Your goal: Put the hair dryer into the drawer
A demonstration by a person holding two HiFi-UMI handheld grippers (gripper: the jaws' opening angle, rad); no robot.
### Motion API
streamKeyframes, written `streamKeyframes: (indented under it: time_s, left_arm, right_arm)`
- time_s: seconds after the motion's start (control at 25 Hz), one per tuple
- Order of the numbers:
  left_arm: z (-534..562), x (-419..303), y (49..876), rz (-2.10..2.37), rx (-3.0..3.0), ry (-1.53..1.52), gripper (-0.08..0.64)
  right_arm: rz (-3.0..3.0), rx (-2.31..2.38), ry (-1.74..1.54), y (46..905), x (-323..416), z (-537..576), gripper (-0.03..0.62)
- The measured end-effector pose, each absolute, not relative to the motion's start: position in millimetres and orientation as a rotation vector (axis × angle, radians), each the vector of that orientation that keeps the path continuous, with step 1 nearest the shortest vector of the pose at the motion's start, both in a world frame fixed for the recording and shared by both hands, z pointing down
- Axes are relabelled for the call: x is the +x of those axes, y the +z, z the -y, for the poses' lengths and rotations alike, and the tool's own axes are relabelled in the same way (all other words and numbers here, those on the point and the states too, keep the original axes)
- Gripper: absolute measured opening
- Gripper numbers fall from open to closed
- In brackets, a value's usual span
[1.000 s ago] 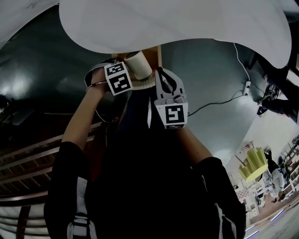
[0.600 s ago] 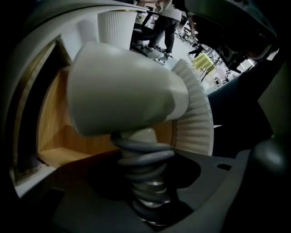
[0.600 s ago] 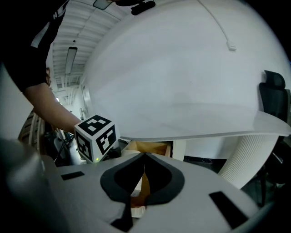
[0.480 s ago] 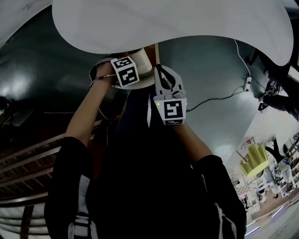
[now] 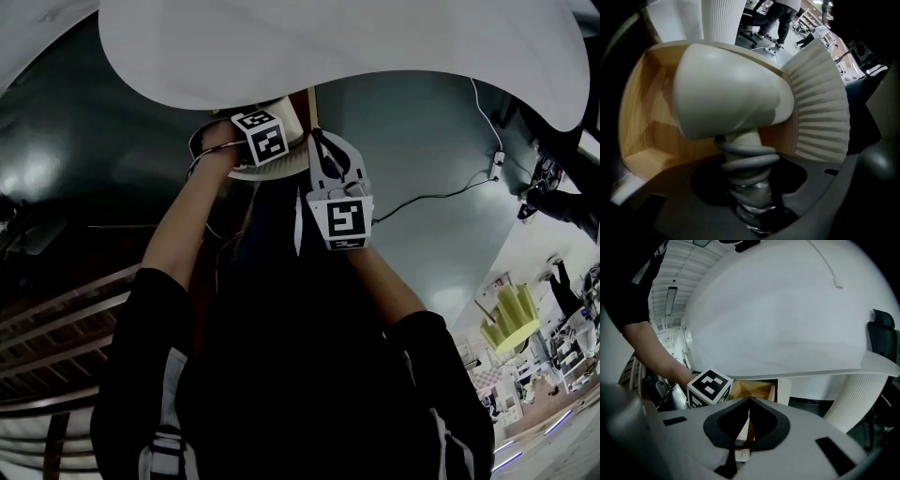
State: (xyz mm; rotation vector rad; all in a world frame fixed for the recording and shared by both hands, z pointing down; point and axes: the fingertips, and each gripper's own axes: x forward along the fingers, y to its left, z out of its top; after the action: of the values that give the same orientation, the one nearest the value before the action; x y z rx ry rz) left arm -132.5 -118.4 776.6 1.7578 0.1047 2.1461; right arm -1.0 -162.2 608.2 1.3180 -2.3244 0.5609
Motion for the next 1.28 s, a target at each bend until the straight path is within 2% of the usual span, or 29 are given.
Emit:
streamKeyframes:
  time_s: [0.6,0.64,0.72,0.96,1.28]
  left_arm:
    - [117,-135,789,-0.010,1.685,2.071,0.249]
    - [117,-135,789,-0.012,1.691,2.057,0.257]
    - [115,-134,788,-0.022,1.697,2.036,0.319]
    - [115,-127,782,0.030,1.758,1.999,0.372]
    - [135,-119,743,0.215,1.908,2.011,0.376]
  right_arm:
    - [2.343,1.312,0.575,606,-7,158,0.025]
    - [2.342,1.315,0.577,607,-6,157,0.025]
    - [2.340,1.317,0.577,608,-5,156,0.025]
    - [2.349,1.307,0.564,607,-3,149,0.025]
    - [2.385,1.291,0.502,583,-11,143,0.025]
